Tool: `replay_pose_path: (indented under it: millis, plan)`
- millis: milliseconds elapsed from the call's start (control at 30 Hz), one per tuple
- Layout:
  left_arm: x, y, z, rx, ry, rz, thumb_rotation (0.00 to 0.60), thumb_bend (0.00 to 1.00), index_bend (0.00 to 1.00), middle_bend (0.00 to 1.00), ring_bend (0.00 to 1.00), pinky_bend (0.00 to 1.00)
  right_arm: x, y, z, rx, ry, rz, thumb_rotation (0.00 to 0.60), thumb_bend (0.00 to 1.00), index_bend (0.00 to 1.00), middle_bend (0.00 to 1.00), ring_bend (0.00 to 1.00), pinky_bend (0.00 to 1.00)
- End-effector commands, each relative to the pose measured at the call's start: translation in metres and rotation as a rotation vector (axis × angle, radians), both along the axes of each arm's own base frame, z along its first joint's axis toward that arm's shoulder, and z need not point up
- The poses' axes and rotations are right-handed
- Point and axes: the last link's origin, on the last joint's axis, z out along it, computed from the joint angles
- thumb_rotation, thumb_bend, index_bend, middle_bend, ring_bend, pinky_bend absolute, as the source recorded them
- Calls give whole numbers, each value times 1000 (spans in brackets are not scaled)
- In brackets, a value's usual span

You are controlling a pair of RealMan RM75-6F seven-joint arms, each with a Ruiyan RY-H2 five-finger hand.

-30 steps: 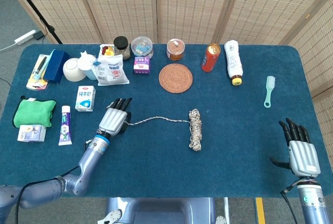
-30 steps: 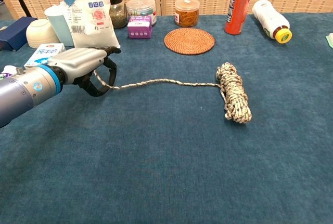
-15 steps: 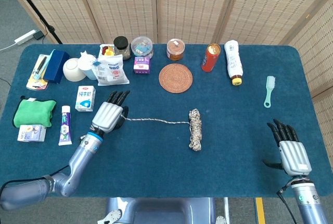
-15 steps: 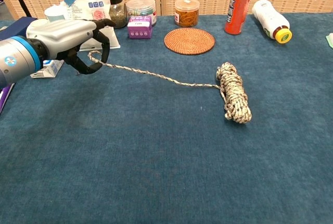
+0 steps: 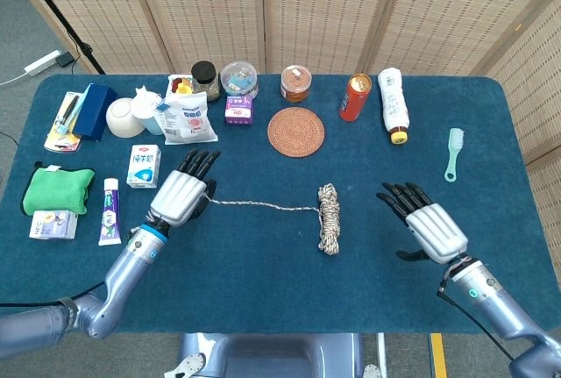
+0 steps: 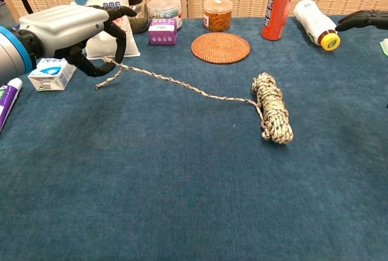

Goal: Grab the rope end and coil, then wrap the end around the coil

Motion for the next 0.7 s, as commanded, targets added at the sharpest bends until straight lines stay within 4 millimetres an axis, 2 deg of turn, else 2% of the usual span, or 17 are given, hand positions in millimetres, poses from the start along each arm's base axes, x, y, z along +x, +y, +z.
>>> replay_pose_path:
  millis: [33,300,700]
  plan:
    - [2,-4,-3,-9,11,-13,600,432,600,0,0,0,21,-22,-16,64,58,113,600,0,0,0,0,0]
    - [8,-10,-8,-27,1,-22,600,432,600,0,0,0,61,-37,-47,144,178,277,600,0,0,0,0,0]
    - [15,-16,-10,-48,-15,-37,600,432,600,0,0,0,89,-63,-81,181,286,325,600,0,0,0,0,0]
